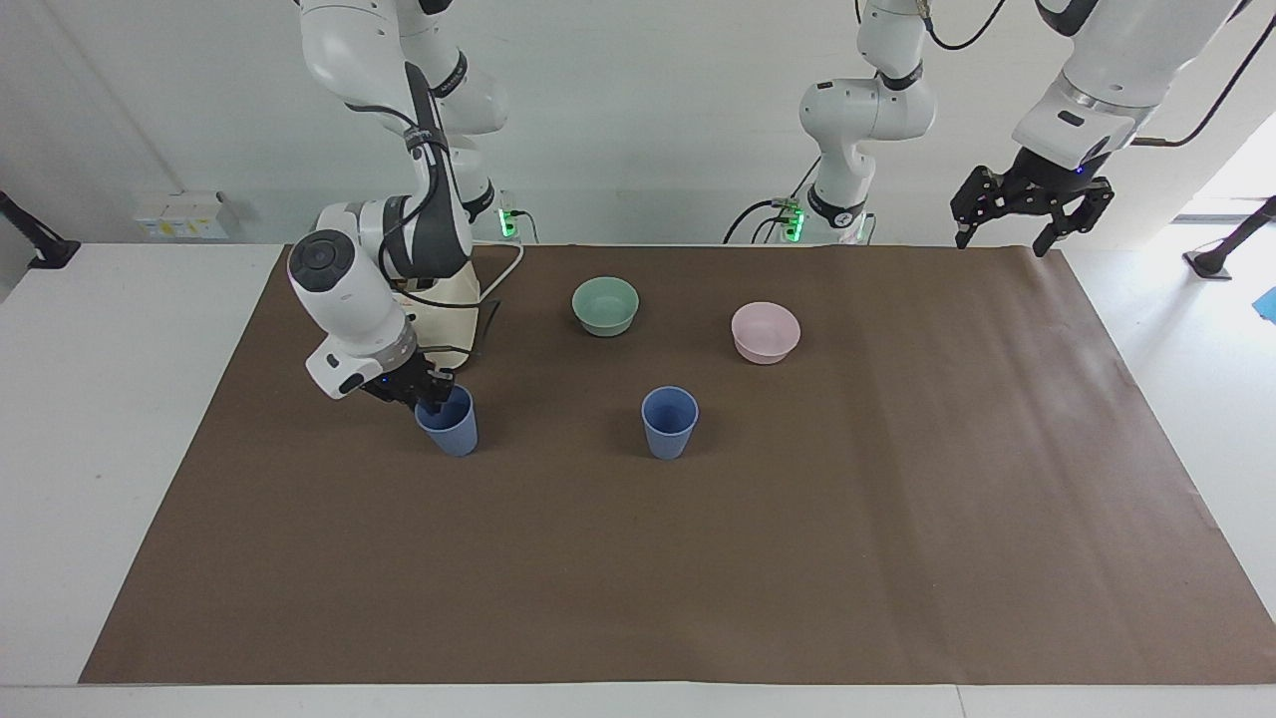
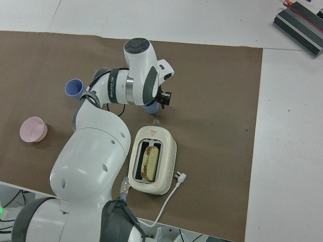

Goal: Stack blue cups with both arms
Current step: 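Grasp the second blue cup with the right gripper and lift it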

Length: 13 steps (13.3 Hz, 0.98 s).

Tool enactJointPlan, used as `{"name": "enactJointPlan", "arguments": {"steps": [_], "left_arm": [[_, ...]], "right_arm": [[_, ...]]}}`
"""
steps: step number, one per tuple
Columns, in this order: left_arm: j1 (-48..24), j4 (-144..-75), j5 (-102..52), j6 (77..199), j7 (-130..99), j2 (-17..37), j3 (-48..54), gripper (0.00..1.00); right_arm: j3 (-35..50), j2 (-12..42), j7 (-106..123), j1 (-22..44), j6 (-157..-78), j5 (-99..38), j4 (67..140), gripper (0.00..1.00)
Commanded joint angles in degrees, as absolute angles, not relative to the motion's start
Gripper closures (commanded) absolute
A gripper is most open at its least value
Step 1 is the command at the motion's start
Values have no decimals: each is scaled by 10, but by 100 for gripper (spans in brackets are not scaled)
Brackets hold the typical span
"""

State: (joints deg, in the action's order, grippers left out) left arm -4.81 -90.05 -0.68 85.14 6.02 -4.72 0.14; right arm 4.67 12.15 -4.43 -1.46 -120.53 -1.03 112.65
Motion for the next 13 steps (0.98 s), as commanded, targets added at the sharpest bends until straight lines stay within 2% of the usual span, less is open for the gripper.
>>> {"name": "enactJointPlan", "arguments": {"steps": [1,3,5,9,13], "left_arm": [[-44,-890,-4,831,61,-55,4,0],[-44,-894,-4,832,60,-58,3,0],[-44,-898,-7,833,61,-61,3,0],[-44,-899,-9,830,63,-62,2,0],[-44,-895,-8,827,63,-61,2,0]], "right_arm": [[51,123,-50,-16,-1210,-18,1122,100],[54,120,-54,-3,-1193,-19,1100,100],[55,120,-82,4,-1132,-19,1044,100],[62,120,-236,75,-1050,-21,938,100],[69,123,-322,134,-1039,-46,900,100]]}}
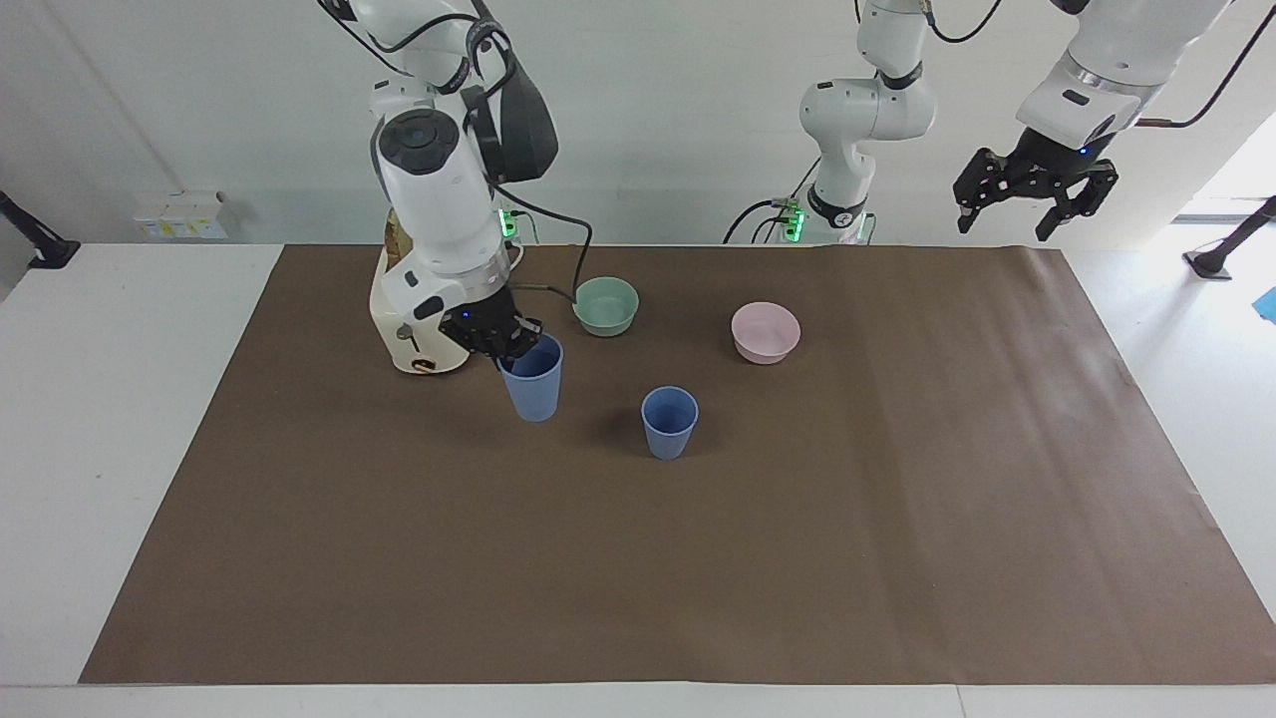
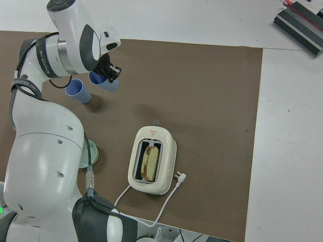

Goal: Stack blue cups with both arms
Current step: 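Carry the blue cup over the placed cup and lower it inside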

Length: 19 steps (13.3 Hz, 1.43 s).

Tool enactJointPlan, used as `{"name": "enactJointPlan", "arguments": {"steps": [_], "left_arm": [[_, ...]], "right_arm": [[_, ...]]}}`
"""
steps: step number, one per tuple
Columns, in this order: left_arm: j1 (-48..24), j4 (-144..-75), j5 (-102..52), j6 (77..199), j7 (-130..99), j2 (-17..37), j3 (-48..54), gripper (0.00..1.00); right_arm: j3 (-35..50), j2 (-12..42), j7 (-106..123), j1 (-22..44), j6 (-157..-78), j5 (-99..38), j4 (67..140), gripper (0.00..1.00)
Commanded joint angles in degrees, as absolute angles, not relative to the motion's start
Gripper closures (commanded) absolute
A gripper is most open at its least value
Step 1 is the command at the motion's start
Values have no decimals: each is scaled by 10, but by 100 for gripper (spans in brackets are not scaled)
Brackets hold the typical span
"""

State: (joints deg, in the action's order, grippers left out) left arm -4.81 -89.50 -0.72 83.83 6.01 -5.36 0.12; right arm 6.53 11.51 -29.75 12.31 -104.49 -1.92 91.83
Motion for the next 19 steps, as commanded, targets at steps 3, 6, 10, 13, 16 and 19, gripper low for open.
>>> {"name": "enactJointPlan", "arguments": {"steps": [3,6,10,13,16,19], "left_arm": [[-44,-895,-8,827,63,-61,2,0],[-44,-896,-8,827,63,-61,2,0],[-44,-895,-8,827,63,-61,2,0],[-44,-895,-8,827,63,-61,2,0],[-44,-896,-8,827,63,-61,2,0],[-44,-895,-8,827,63,-61,2,0]], "right_arm": [[69,128,-333,170,-1058,-72,890,100],[70,129,-333,199,-1085,-78,889,100],[74,158,-337,228,-1114,-78,889,100],[74,174,-337,233,-1136,-79,890,100],[74,176,-337,225,-1148,-79,892,100],[74,187,-337,227,-1161,-75,895,100]]}}
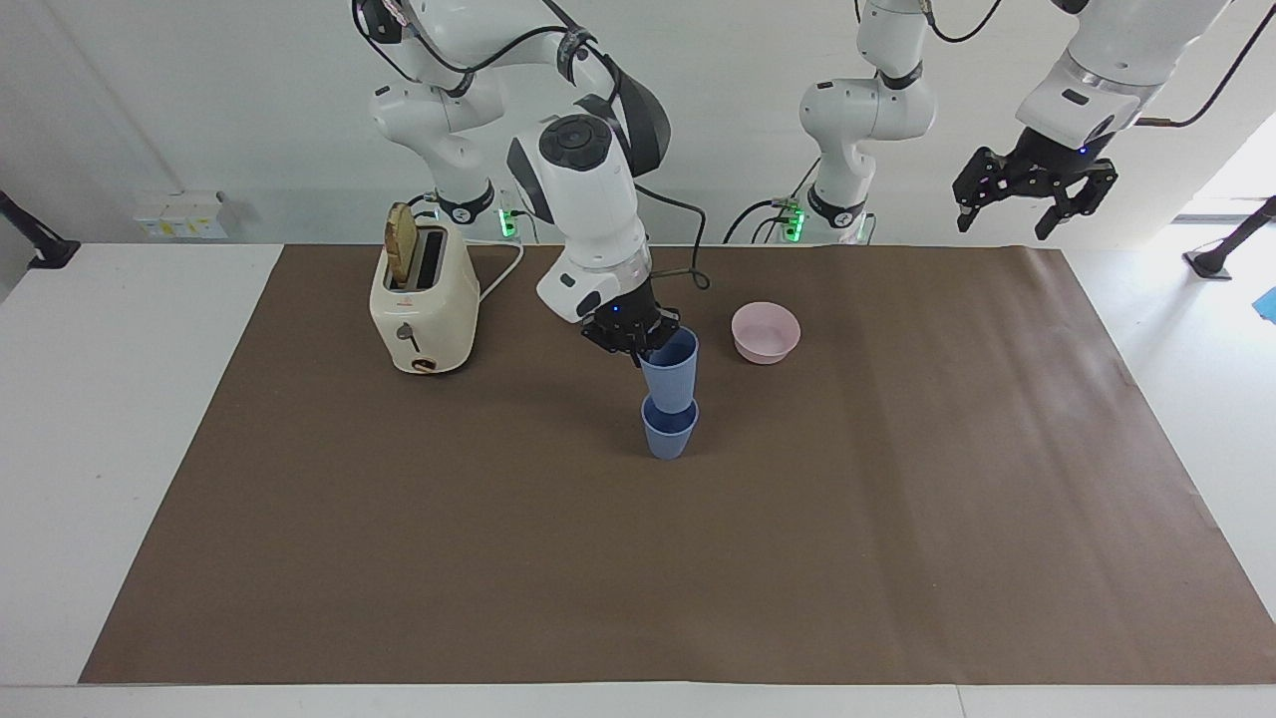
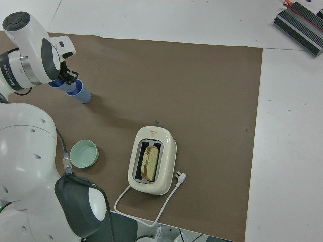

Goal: Stack blue cups with both arms
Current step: 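Carry the blue cup over the placed cup and lower it inside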

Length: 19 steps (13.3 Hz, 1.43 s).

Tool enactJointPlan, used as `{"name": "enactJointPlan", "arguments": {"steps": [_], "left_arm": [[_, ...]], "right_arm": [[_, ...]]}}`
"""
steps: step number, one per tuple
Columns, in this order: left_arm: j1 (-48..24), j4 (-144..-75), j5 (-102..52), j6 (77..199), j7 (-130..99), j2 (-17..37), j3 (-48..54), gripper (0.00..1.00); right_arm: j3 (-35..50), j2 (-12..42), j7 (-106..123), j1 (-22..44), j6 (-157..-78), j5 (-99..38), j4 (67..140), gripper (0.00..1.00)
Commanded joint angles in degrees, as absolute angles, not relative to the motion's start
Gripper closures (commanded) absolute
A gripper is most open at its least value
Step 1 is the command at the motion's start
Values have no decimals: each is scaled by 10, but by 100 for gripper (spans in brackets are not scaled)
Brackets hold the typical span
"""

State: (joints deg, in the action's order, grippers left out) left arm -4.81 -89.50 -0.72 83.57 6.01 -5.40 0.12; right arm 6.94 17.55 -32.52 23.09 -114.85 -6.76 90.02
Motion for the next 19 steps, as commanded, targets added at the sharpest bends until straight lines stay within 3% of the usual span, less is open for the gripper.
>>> {"name": "enactJointPlan", "arguments": {"steps": [1,14,16,19], "left_arm": [[-44,-896,-8,827,63,-61,2,0],[-44,-896,-8,827,63,-61,2,0],[-44,-895,-8,827,63,-61,2,0],[-44,-895,-8,827,64,-61,2,0]], "right_arm": [[74,188,-337,227,-1164,-74,896,100],[74,228,-337,229,-1194,-71,918,98],[74,228,-337,229,-1193,-72,918,60],[74,228,-337,227,-1192,-72,918,45]]}}
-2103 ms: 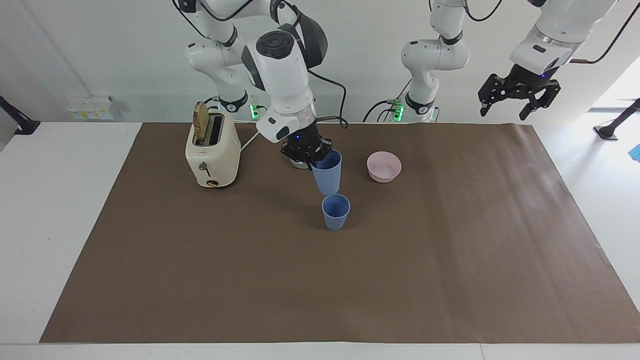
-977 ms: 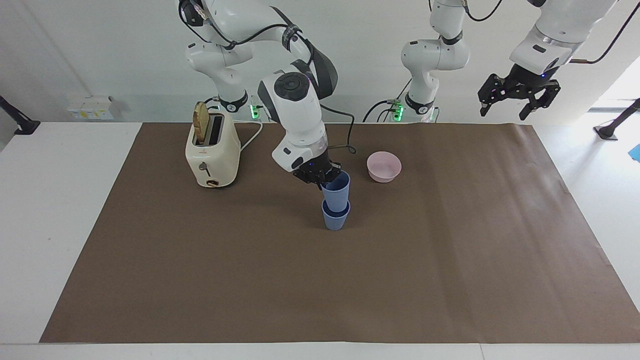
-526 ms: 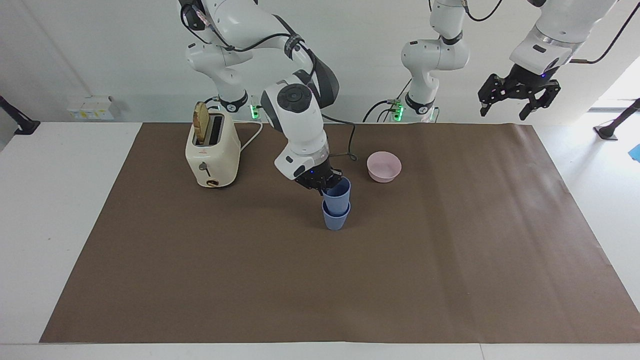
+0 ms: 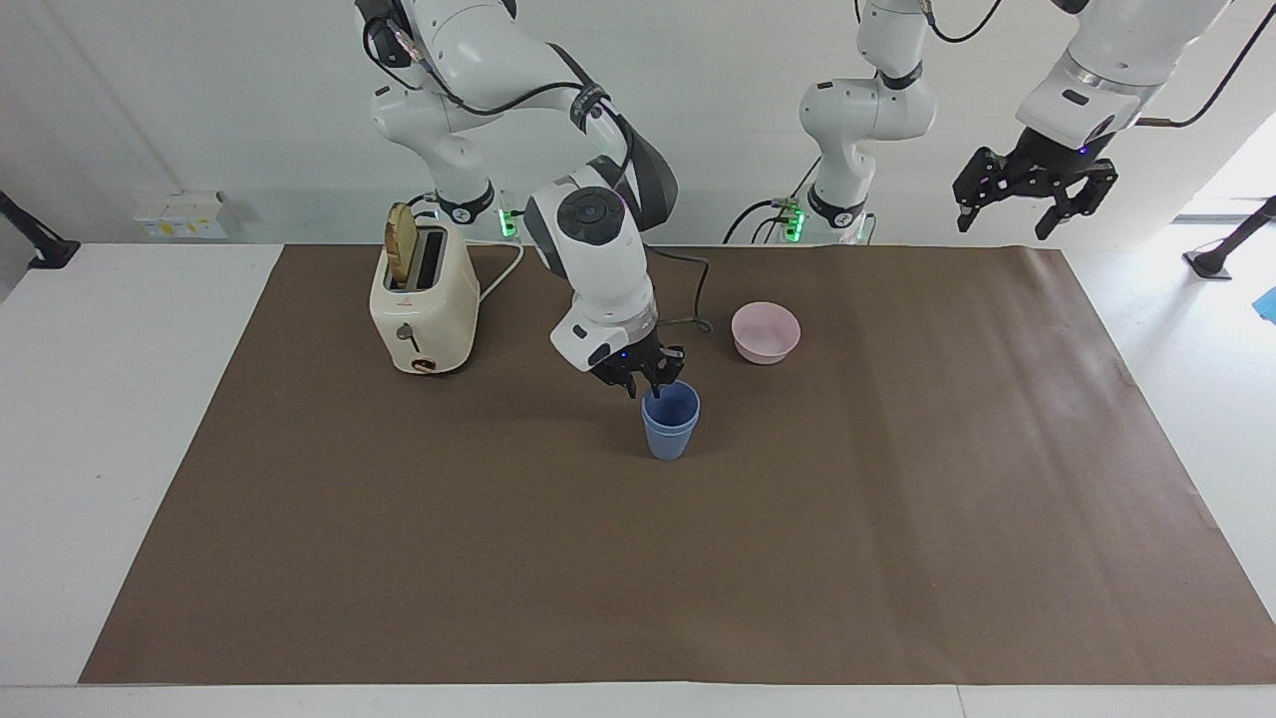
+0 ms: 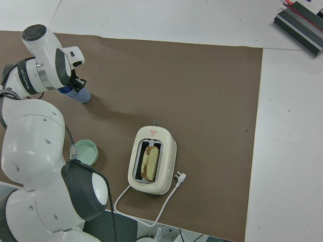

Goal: Stack blue cups with both arms
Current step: 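Open the right gripper and withdraw it from the stacked cups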

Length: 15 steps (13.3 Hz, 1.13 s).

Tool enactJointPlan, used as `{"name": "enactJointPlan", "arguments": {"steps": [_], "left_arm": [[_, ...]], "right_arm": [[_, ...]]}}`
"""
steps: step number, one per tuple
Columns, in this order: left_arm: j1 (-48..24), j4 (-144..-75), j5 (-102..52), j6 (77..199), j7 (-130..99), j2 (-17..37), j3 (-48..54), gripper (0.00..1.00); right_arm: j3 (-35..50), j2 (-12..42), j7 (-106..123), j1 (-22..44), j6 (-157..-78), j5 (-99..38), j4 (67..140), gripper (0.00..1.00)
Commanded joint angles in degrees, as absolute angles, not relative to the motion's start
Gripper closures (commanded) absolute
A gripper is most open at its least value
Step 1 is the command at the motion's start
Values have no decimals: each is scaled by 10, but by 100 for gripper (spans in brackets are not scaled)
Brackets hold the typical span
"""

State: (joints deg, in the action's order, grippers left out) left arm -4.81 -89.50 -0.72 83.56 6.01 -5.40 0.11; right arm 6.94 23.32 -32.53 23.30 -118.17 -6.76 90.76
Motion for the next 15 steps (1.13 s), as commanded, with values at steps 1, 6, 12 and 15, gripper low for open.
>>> {"name": "enactJointPlan", "arguments": {"steps": [1,6,12,15], "left_arm": [[-44,-895,-8,827,63,-61,2,0],[-44,-895,-8,827,63,-61,2,0],[-44,-896,-8,827,63,-61,2,0],[-44,-895,-8,827,63,-61,2,0]], "right_arm": [[74,228,-337,227,-1188,-72,917,39],[67,208,-336,222,-1152,-27,903,0],[40,139,-250,172,-983,-14,846,0],[40,101,-158,107,-938,-15,842,0]]}}
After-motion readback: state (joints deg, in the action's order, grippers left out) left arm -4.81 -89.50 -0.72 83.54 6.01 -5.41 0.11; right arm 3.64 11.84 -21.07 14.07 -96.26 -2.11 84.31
